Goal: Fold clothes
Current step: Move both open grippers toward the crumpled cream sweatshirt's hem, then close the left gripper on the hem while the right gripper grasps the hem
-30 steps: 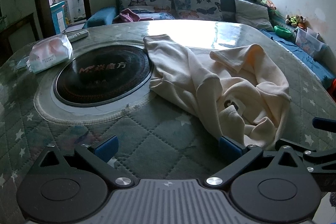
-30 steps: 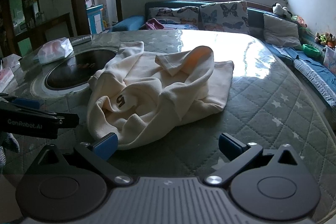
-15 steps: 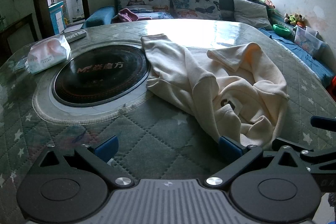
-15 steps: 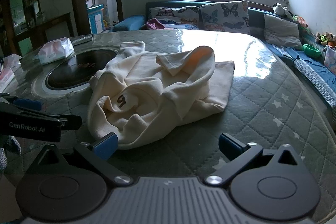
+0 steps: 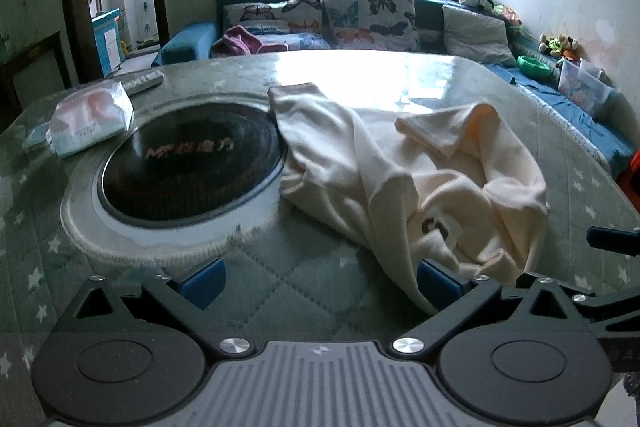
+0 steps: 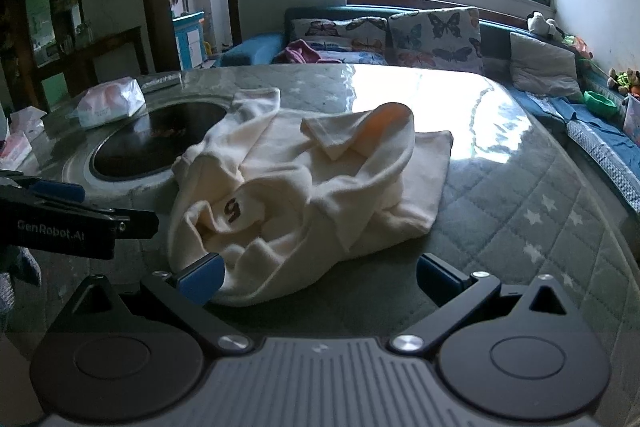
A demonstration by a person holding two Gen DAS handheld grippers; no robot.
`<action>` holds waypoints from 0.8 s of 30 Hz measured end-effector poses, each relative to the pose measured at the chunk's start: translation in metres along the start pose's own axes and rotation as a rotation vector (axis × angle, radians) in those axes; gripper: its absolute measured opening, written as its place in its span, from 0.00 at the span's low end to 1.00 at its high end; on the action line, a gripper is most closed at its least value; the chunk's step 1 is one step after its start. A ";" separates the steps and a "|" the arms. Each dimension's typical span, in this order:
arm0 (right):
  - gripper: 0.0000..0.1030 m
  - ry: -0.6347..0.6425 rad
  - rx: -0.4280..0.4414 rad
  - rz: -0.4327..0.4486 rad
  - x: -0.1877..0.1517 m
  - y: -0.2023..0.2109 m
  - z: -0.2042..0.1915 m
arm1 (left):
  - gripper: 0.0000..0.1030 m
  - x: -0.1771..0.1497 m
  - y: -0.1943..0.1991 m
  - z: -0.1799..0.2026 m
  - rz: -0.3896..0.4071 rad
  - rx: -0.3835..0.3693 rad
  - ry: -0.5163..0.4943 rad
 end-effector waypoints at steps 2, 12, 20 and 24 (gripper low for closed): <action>1.00 0.007 -0.002 0.004 0.005 -0.002 0.002 | 1.00 0.006 -0.002 0.000 0.007 0.002 -0.006; 0.97 0.045 -0.040 0.020 0.038 -0.026 0.020 | 0.99 0.050 -0.026 -0.001 0.048 -0.006 -0.026; 0.90 0.068 -0.071 0.013 0.073 -0.069 0.048 | 0.90 0.082 -0.069 0.003 0.037 -0.029 -0.058; 0.84 0.058 -0.064 -0.015 0.085 -0.095 0.061 | 0.88 0.091 -0.093 0.008 0.008 -0.030 -0.081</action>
Point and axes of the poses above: each gripper's, at about its wrist camera, not at the fingertips, and y roughly against the way its jaws point, z to its right, x to its top, the point moved 4 cm from there along -y, roughly the way its jaws point, and after that the axes turned 7 degrees about -x, right-handed, at the moved point
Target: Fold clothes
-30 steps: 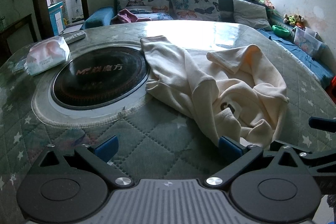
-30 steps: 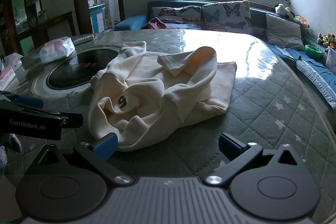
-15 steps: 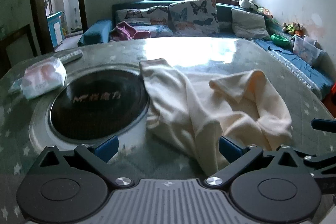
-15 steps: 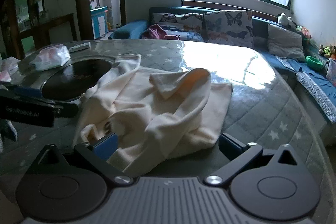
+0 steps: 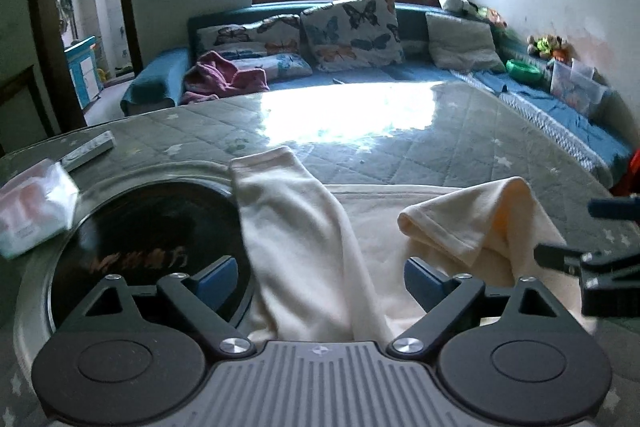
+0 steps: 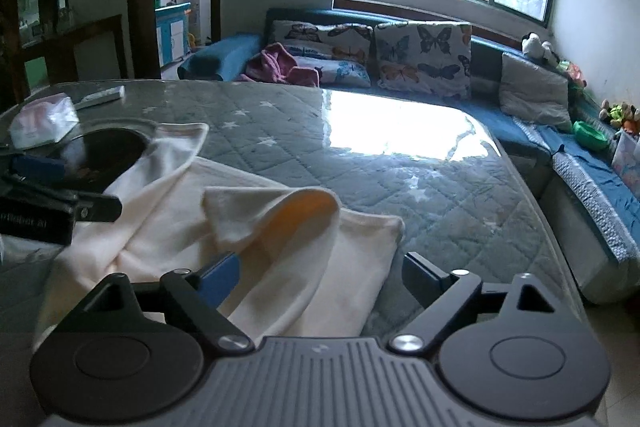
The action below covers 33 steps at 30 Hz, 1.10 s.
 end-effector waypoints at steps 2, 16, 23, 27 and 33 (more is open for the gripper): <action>0.81 -0.007 0.008 -0.013 0.005 -0.012 0.004 | 0.87 0.004 -0.011 0.002 -0.014 -0.005 -0.010; 0.15 0.014 0.106 -0.072 0.018 -0.061 0.001 | 0.27 -0.003 -0.045 -0.003 -0.092 -0.050 -0.038; 0.07 -0.018 0.045 0.013 0.022 -0.038 0.011 | 0.08 -0.004 -0.031 -0.011 -0.058 -0.063 -0.022; 0.07 -0.045 -0.025 0.066 0.017 -0.011 0.030 | 0.05 -0.007 -0.011 -0.018 -0.021 -0.056 -0.003; 0.07 -0.103 -0.127 0.110 -0.003 0.031 0.061 | 0.02 -0.013 0.029 -0.032 0.042 -0.022 0.023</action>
Point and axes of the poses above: each gripper's, at about its wrist camera, not at the fingertips, and y roughly against the way its jaws point, z to its right, x to its top, the point moved 4 cm from there along -y, roughly the way its jaws point, and after that the axes turned 7 degrees about -x, right-handed, at the moved point
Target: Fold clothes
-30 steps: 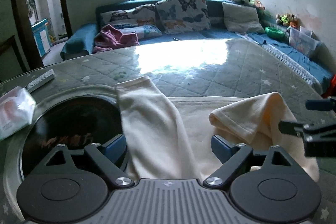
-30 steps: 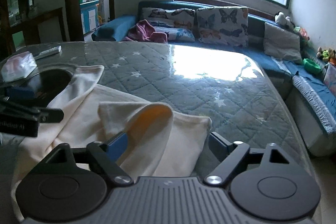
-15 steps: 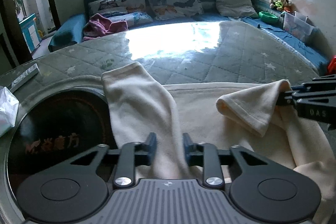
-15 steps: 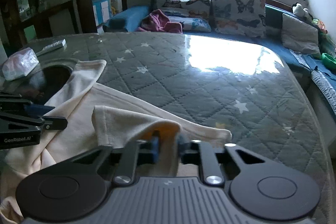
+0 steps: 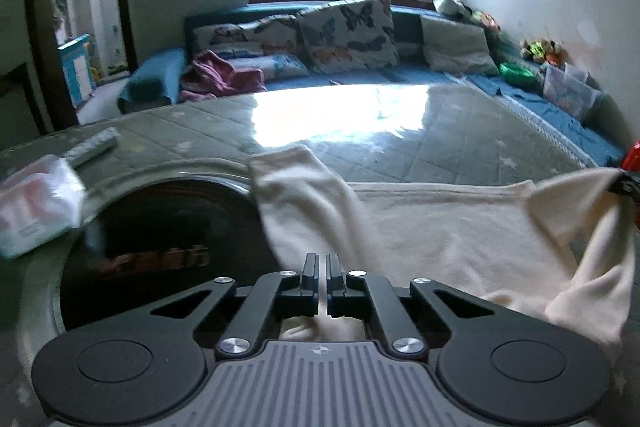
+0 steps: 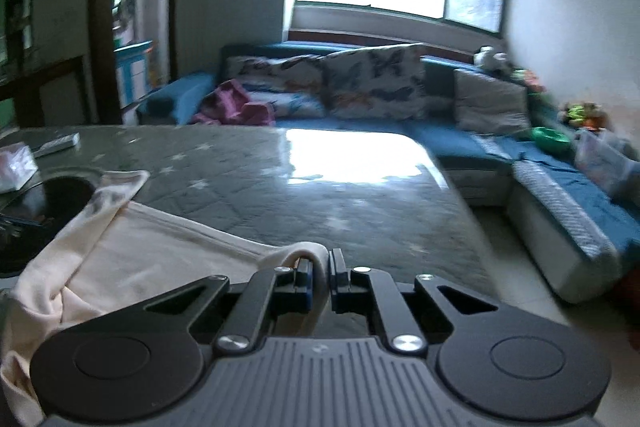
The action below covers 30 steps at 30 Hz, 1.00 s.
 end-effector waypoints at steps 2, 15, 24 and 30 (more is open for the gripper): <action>0.07 -0.031 -0.031 0.006 -0.008 0.015 0.015 | 0.02 -0.003 0.016 -0.006 0.024 0.008 0.016; 0.29 -0.219 -0.189 -0.123 -0.087 0.055 0.068 | 0.37 -0.011 0.040 0.017 0.011 -0.053 0.026; 0.55 -0.178 -0.187 -0.116 -0.092 0.054 0.072 | 0.46 -0.003 -0.021 0.053 -0.090 -0.037 -0.011; 0.60 -0.101 -0.187 -0.135 -0.091 0.036 0.062 | 0.03 -0.018 -0.027 0.042 -0.117 -0.053 0.002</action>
Point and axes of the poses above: each gripper's, at about its wrist camera, not at the fingertips, and y roughly against the way its jaws point, z to its right, x to its top, the point moved 4 cm from there along -y, roughly the way its jaws point, and after that the axes turned 7 degrees about -x, right-handed, at the moved point
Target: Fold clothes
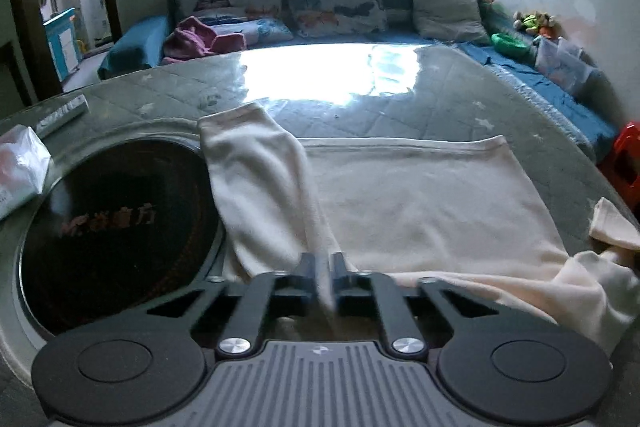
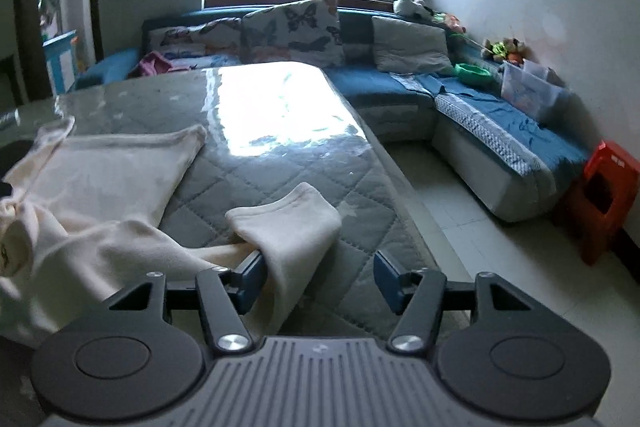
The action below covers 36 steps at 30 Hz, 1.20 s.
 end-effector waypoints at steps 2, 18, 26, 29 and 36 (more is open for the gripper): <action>0.61 -0.020 -0.020 -0.003 0.001 -0.003 0.003 | 0.03 -0.003 0.011 -0.005 0.024 -0.002 0.005; 0.69 -0.177 -0.151 -0.047 -0.022 -0.003 0.051 | 0.03 -0.078 0.119 -0.064 0.072 0.078 0.173; 0.69 -0.155 -0.130 -0.027 -0.021 0.017 0.052 | 0.07 -0.101 0.139 -0.072 0.036 0.112 0.161; 0.69 -0.107 -0.050 0.003 -0.014 0.032 0.035 | 0.10 -0.097 0.141 -0.046 0.051 0.033 0.078; 0.62 0.043 0.232 0.057 0.008 0.064 -0.034 | 0.29 -0.093 0.121 0.009 0.043 -0.103 -0.065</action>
Point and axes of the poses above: each gripper's, at about its wrist camera, not at the fingertips, and y roughly against the way its jaws point, z to its right, x to its top, the point moved 4 cm from there along -y, roughly the way its jaws point, and after that the axes turned 7 degrees about -x, right-handed, at the moved point
